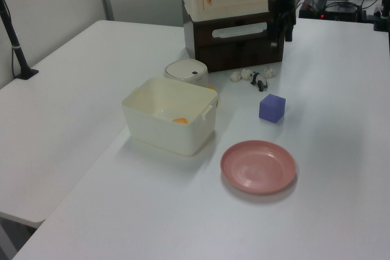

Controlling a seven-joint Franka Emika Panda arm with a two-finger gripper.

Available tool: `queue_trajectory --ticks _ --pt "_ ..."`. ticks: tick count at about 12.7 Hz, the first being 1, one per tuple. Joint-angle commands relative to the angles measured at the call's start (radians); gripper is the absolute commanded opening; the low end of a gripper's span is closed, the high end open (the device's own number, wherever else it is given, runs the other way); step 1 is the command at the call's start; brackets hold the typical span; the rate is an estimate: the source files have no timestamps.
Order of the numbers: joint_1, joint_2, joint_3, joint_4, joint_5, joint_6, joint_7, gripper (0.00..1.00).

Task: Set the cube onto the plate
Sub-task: 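Close the gripper on the purple cube and lift it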

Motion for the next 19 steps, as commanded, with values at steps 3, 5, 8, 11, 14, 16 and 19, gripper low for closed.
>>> queue_trajectory --ticks 3,5,8,11,14,16,19 --pt "0.025 0.019 0.069 -0.155 0.001 0.195 0.069 1.00" --pt "0.054 0.064 0.071 -0.157 -0.028 0.217 0.113 1.00" --pt "0.079 0.123 0.087 -0.172 -0.095 0.290 0.213 1.00" --pt "0.082 0.156 0.090 -0.172 -0.107 0.296 0.223 1.00" --pt "0.081 0.162 0.092 -0.171 -0.135 0.290 0.207 0.30" --pt "0.082 0.147 0.094 -0.166 -0.129 0.281 0.207 0.11" --pt "0.082 0.095 0.197 -0.109 -0.106 0.199 0.270 0.14"
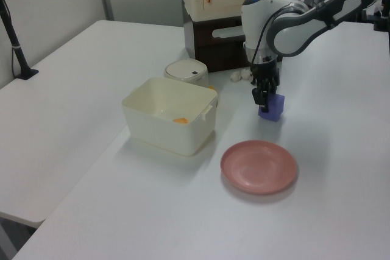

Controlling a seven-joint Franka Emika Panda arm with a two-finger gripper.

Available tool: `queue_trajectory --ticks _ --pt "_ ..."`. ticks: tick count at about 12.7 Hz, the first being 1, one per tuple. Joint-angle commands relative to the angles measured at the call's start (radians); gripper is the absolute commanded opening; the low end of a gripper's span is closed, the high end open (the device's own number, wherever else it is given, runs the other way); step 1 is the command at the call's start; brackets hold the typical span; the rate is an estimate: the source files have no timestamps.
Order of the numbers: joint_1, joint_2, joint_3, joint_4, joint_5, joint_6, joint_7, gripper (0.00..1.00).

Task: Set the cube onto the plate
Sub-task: 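Carry the cube over the pink plate and lower it onto it, then open the gripper, release the cube, and raise the arm away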

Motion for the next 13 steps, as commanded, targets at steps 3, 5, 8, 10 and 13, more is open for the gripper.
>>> queue_trajectory --ticks 3,5,8,10,13 --pt "0.076 -0.063 0.164 0.063 0.007 -0.060 0.239 0.26" --pt "0.125 -0.032 0.210 0.083 -0.004 -0.055 0.362 0.34" --pt "0.182 0.002 0.216 0.087 -0.009 -0.053 0.444 1.00" --pt "0.188 -0.007 0.216 0.113 -0.006 -0.066 0.445 1.00" --pt "0.130 -0.071 0.219 0.129 -0.009 -0.157 0.392 1.00"
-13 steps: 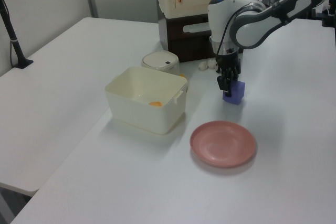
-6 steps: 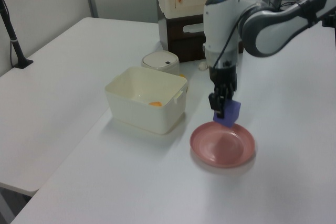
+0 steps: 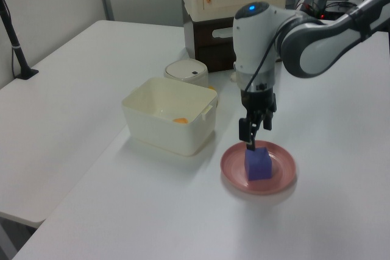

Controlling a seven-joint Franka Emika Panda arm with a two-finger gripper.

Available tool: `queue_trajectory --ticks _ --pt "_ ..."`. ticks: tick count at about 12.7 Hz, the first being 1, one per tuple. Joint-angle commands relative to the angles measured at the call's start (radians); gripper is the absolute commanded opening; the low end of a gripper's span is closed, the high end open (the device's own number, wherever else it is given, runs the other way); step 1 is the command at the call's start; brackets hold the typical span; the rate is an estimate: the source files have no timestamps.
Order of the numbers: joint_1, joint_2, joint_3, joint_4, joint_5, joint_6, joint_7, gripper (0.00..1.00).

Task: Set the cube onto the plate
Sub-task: 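Open the gripper, release the cube, and raise the arm away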

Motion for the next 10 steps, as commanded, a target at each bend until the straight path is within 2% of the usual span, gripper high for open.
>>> queue_trajectory --ticks 1,3,4,7,10 --pt "-0.076 -0.097 0.004 0.013 -0.009 -0.153 -0.103 1.00" --pt "-0.176 -0.176 -0.004 0.015 0.005 -0.257 -0.319 1.00" --pt "-0.215 -0.206 -0.028 0.016 0.004 -0.294 -0.399 1.00" --pt "-0.306 -0.274 -0.085 0.017 0.004 -0.302 -0.545 1.00" --pt "-0.334 -0.294 -0.166 0.053 0.005 -0.319 -0.595 1.00"
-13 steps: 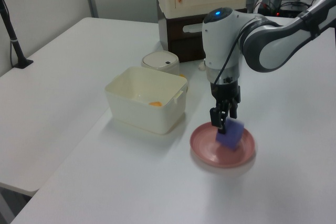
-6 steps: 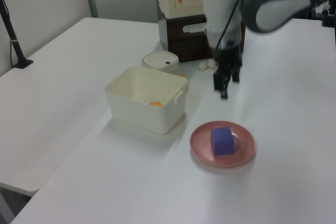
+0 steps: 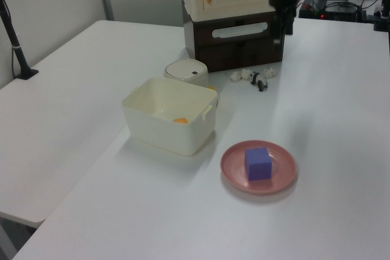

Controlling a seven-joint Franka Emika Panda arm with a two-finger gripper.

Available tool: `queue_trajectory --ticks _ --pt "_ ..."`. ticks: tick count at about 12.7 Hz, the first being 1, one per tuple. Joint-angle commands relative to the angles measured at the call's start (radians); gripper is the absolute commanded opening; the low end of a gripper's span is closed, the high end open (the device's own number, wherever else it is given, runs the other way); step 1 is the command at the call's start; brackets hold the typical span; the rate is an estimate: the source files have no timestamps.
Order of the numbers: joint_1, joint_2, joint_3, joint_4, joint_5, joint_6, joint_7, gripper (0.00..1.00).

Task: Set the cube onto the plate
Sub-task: 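Open the gripper, release the cube, and raise the arm away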

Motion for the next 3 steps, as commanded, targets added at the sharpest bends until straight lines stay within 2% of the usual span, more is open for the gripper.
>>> queue_trajectory --ticks 1,3 --pt "-0.016 -0.031 -0.067 0.024 0.007 -0.020 -0.036 1.00" --pt "-0.037 -0.032 -0.069 0.034 0.005 -0.017 -0.038 1.00"
